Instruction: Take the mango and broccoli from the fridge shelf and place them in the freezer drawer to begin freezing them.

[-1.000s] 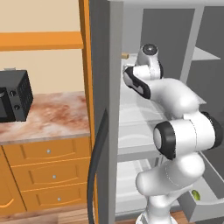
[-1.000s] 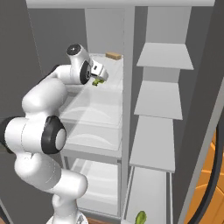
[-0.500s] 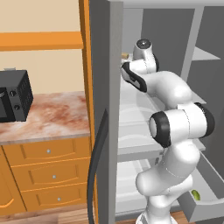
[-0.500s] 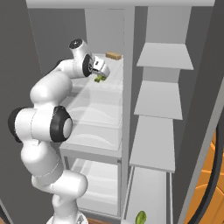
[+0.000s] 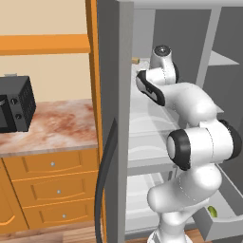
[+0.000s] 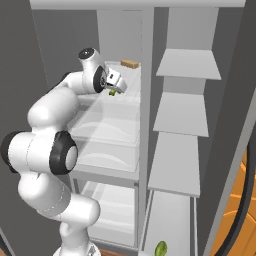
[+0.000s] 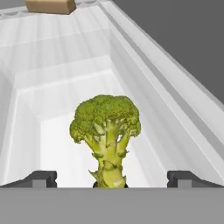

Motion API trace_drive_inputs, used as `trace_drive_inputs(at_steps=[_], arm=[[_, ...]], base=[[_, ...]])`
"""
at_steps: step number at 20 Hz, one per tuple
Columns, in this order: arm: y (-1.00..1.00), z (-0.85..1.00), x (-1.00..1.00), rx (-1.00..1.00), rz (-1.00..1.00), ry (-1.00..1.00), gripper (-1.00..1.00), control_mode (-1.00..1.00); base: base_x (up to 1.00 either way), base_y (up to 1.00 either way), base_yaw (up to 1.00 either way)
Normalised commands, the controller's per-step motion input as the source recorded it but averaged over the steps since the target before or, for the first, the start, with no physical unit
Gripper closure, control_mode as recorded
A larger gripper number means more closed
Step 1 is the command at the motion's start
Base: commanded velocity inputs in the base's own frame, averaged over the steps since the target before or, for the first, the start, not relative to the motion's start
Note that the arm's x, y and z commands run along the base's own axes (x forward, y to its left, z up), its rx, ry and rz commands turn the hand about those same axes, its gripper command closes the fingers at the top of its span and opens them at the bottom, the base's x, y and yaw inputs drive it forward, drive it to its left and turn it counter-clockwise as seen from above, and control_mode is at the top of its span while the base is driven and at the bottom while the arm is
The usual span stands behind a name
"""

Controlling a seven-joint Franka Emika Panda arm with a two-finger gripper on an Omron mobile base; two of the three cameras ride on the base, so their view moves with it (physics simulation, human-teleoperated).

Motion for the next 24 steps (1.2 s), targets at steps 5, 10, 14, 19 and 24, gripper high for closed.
trace_drive_inputs(at_steps=[5,10,14,19,24], arm=[[0.00,-0.32,0.14,0.00,0.00,0.00,-1.00,-1.00],[0.00,-0.41,0.04,0.00,0.00,0.00,-1.00,-1.00],[0.00,-0.24,0.25,0.00,0.00,0.00,-1.00,-1.00],[0.00,0.00,0.40,0.00,0.04,0.00,-1.00,-1.00],[0.00,-0.10,0.30,0.00,0.02,0.00,-1.00,-1.00]], base=[[0.00,0.00,0.00],[0.00,0.00,0.00],[0.00,0.00,0.00],[0.00,0.00,0.00],[0.00,0.00,0.00]])
